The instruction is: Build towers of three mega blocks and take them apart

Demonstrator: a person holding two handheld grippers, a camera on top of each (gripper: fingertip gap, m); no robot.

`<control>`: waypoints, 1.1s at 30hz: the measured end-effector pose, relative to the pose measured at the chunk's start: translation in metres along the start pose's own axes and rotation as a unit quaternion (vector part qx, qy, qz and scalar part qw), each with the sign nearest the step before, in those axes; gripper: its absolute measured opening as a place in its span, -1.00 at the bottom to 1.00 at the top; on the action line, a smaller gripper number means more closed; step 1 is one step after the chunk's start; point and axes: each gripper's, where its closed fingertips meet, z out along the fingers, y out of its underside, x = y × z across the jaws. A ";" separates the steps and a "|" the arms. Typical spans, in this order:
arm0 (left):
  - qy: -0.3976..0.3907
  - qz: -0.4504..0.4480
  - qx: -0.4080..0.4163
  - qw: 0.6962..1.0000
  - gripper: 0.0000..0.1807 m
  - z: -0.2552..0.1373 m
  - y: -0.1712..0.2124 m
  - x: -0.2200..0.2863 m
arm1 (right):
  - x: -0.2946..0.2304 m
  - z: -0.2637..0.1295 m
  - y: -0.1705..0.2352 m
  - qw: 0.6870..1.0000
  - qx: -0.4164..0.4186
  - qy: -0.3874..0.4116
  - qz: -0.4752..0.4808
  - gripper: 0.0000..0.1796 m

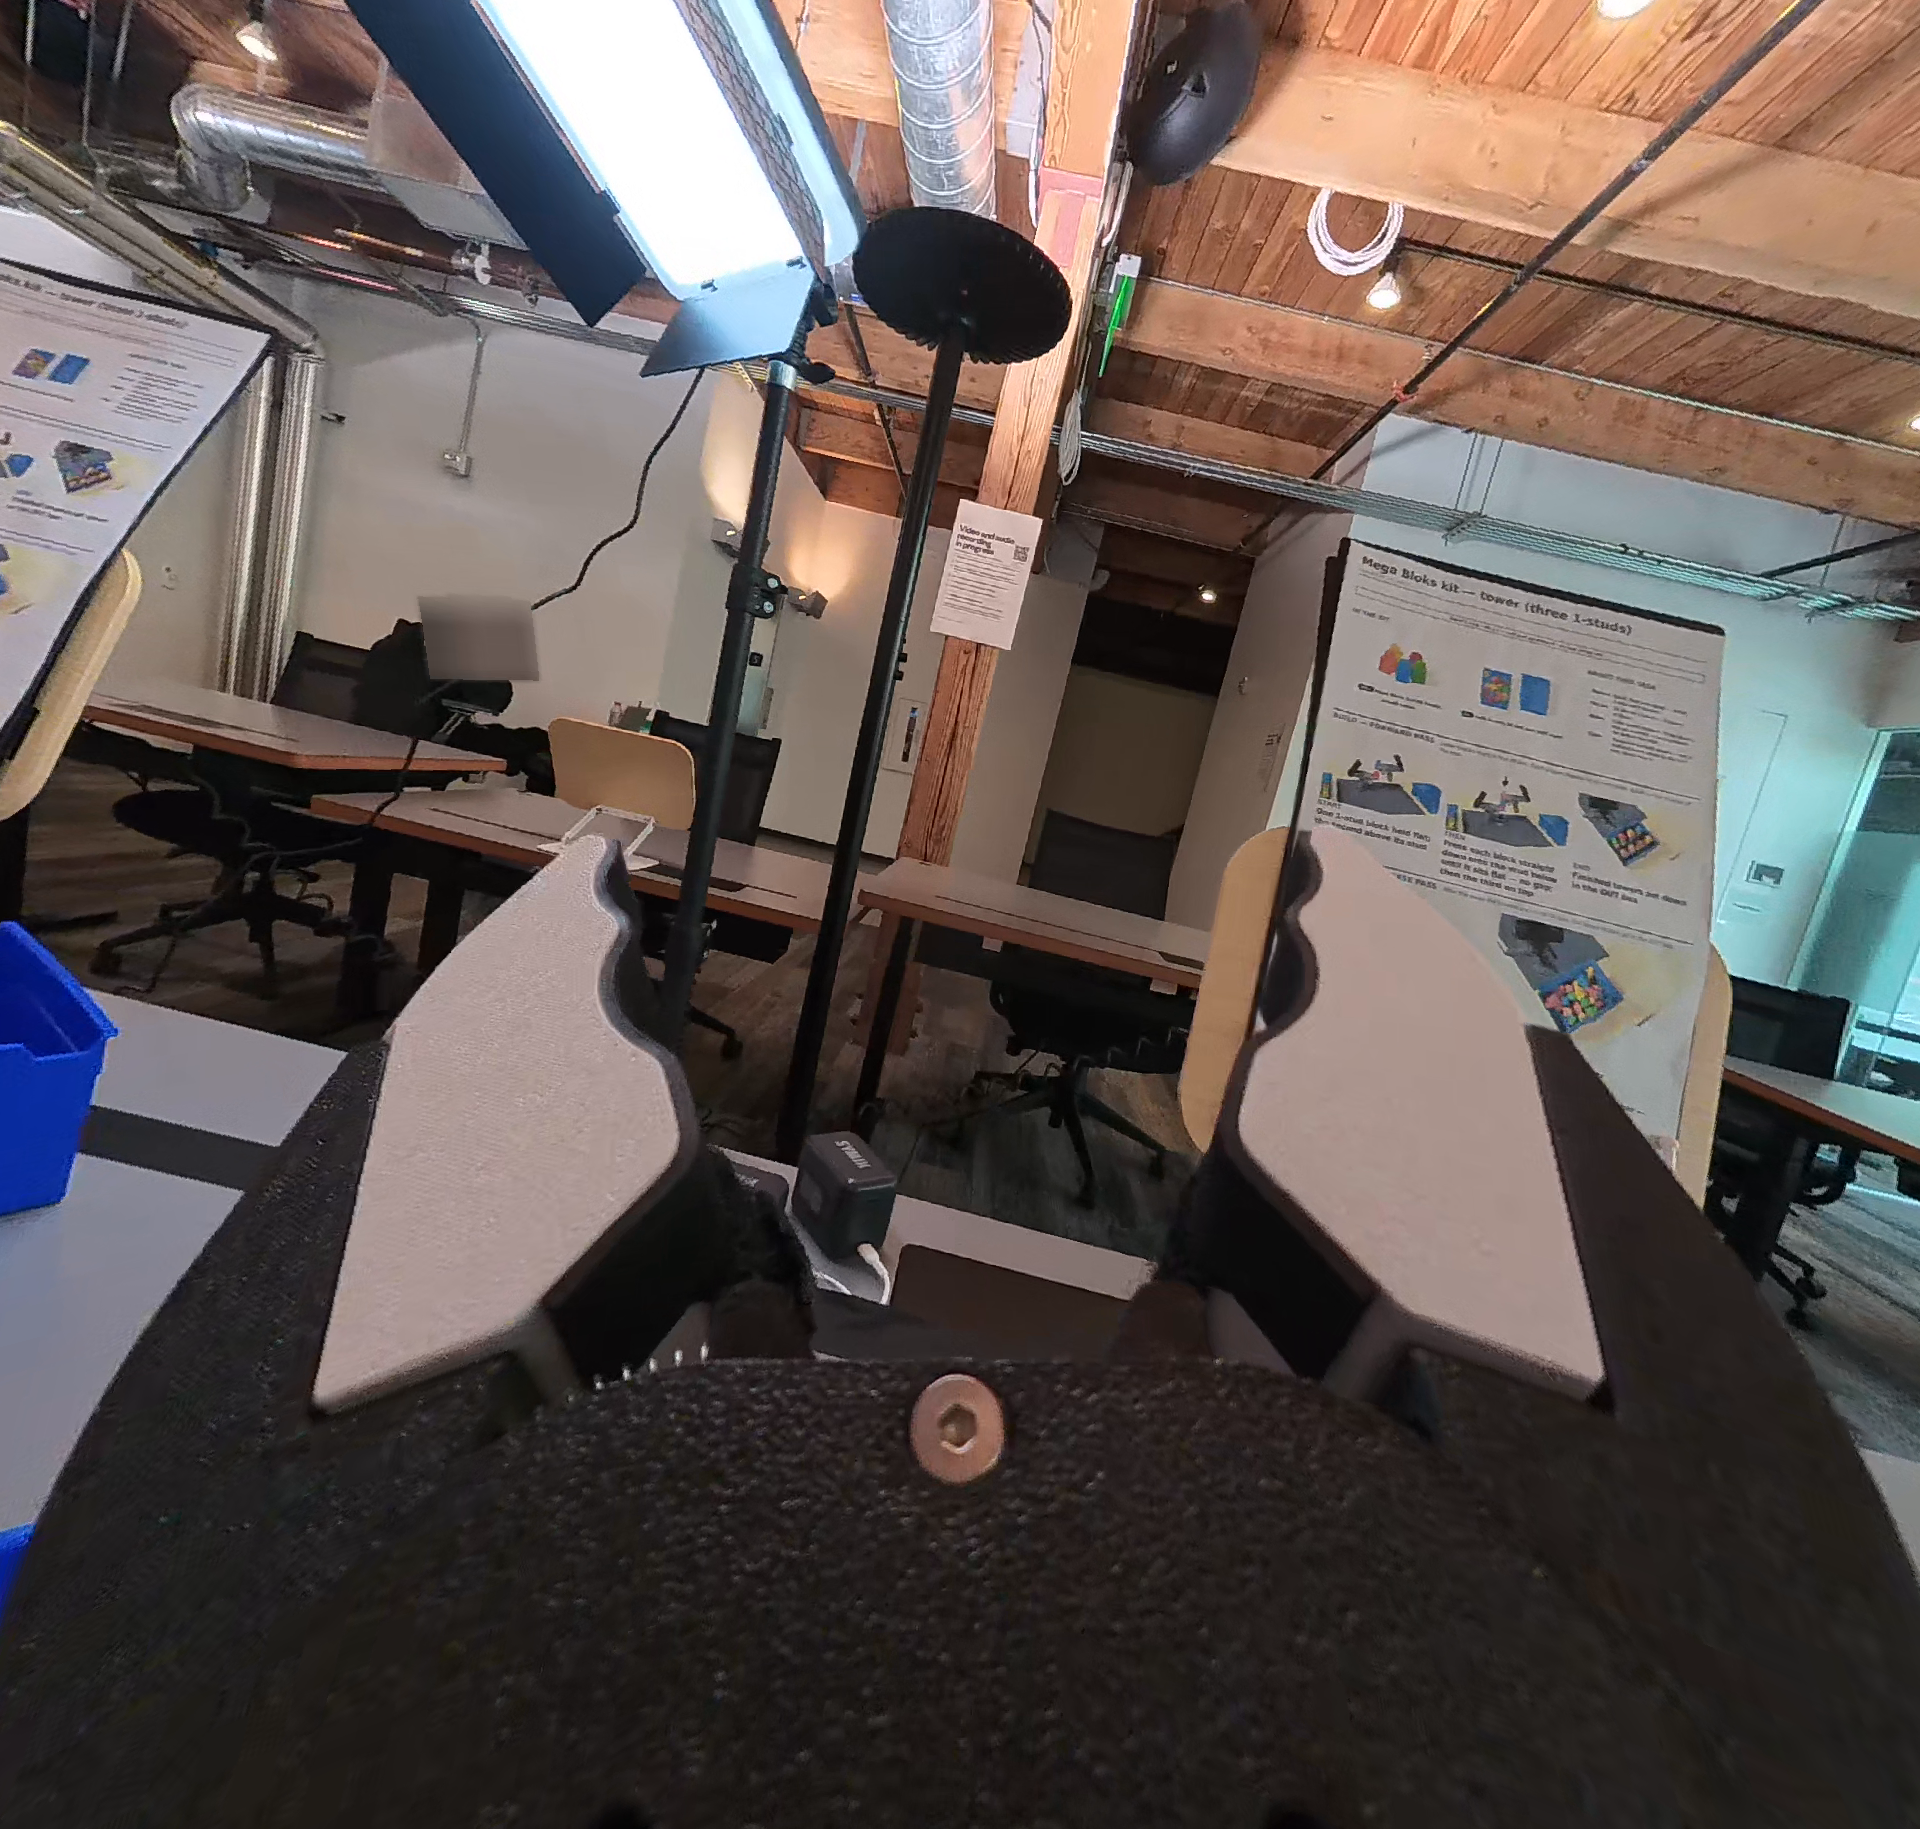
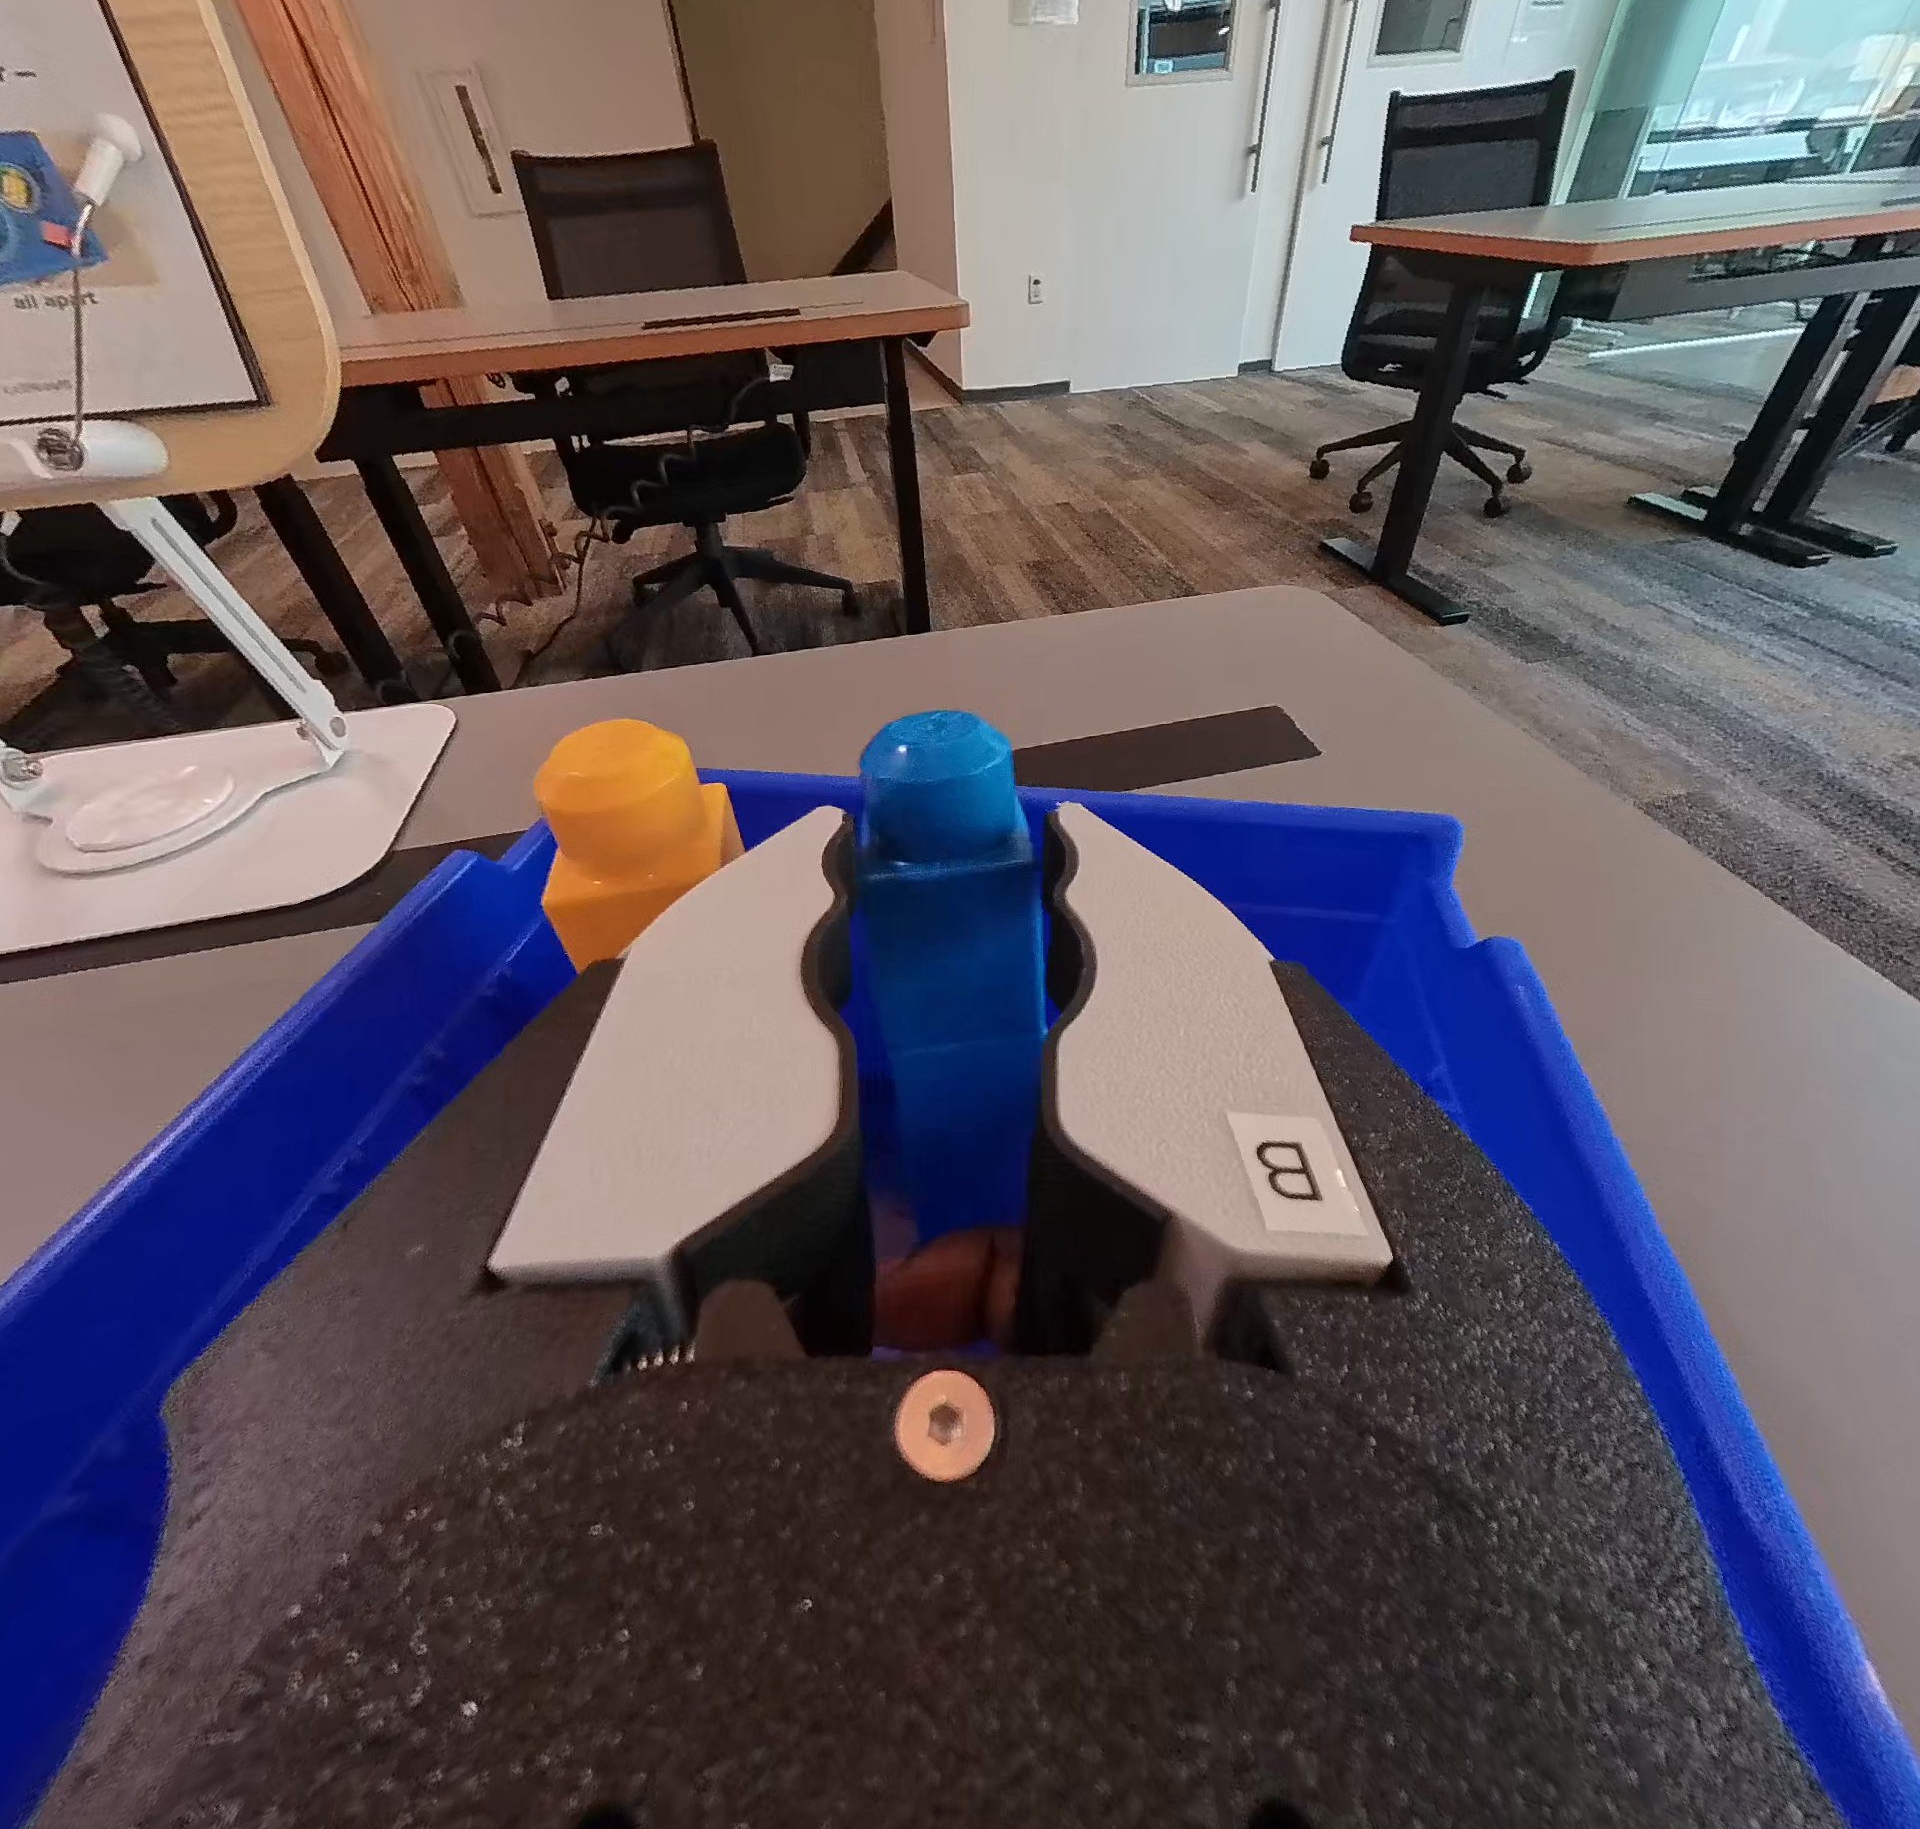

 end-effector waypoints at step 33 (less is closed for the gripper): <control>-0.039 0.319 -0.439 0.839 -0.05 -0.061 0.124 -0.074 | 0.013 -0.051 -0.090 0.992 0.105 -0.008 0.063 -0.01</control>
